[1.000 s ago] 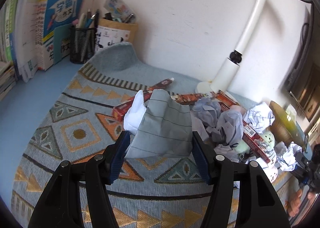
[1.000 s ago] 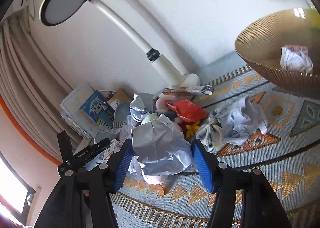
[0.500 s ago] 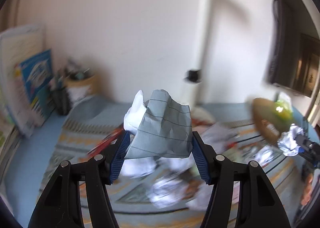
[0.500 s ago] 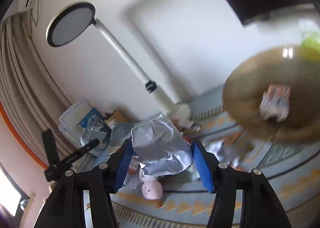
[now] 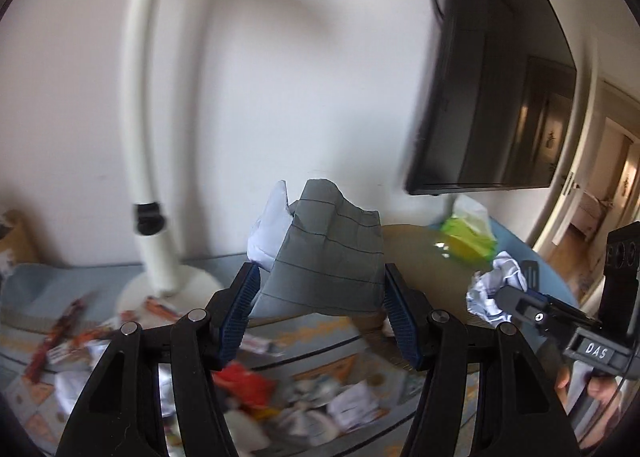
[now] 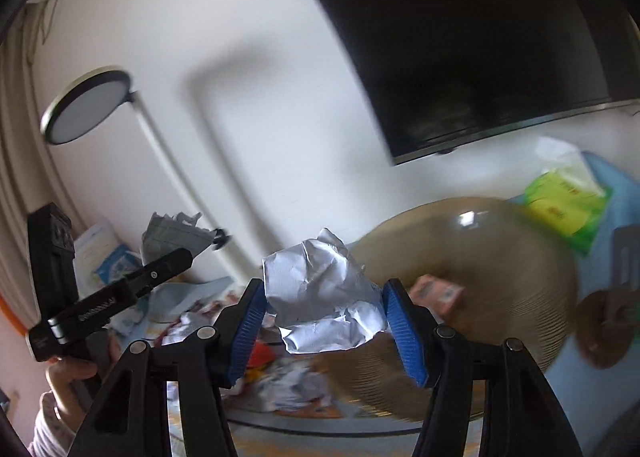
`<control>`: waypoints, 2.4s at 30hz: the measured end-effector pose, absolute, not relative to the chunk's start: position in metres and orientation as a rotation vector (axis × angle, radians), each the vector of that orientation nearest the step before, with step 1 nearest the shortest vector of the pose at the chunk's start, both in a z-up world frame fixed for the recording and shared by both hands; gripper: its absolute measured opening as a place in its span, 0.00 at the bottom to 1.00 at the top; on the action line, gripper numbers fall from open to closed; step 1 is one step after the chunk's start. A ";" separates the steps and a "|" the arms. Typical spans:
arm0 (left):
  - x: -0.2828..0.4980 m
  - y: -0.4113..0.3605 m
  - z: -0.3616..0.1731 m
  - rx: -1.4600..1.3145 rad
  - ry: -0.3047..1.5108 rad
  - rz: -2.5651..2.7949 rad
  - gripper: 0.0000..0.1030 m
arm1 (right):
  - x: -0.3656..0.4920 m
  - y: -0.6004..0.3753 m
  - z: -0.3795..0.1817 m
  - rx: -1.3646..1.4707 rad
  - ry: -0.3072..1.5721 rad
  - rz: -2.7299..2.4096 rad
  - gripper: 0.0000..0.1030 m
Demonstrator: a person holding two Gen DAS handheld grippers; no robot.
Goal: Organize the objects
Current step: 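Carry both papers to the gold bowl and open both grippers, then move both grippers back over the crumpled paper balls on the rug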
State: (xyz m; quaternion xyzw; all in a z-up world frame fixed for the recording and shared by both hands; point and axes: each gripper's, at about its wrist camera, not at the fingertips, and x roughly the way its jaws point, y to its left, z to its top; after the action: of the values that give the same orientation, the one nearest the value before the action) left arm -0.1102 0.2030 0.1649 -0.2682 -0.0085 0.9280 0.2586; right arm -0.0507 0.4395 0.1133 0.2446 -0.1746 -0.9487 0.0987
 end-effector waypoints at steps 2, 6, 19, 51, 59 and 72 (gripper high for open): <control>-0.114 0.228 0.163 -0.733 -0.002 2.485 0.58 | -0.052 0.450 0.114 0.735 -0.523 -2.827 0.57; -0.118 0.265 0.155 -0.749 0.018 2.422 0.58 | -0.056 0.471 0.112 0.767 -0.531 -2.881 0.57; -0.141 0.313 0.107 -0.869 0.050 2.321 0.60 | -0.084 0.504 0.092 0.928 -0.605 -2.936 0.62; -0.128 0.110 0.144 -0.902 0.169 2.650 1.00 | -0.080 0.349 0.104 0.963 -0.509 -2.733 1.00; -0.107 0.018 0.092 -1.015 0.191 2.746 1.00 | -0.065 0.318 0.060 1.025 -0.508 -2.697 1.00; -0.106 0.008 0.011 -1.223 0.078 2.651 1.00 | -0.081 0.309 0.002 1.156 -0.567 -2.712 1.00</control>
State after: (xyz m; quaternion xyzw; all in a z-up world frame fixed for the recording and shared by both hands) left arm -0.1059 0.0083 0.0108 -0.4164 0.0266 0.9021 0.1103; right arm -0.0814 0.3092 0.0018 0.3841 -0.1883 -0.9012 0.0695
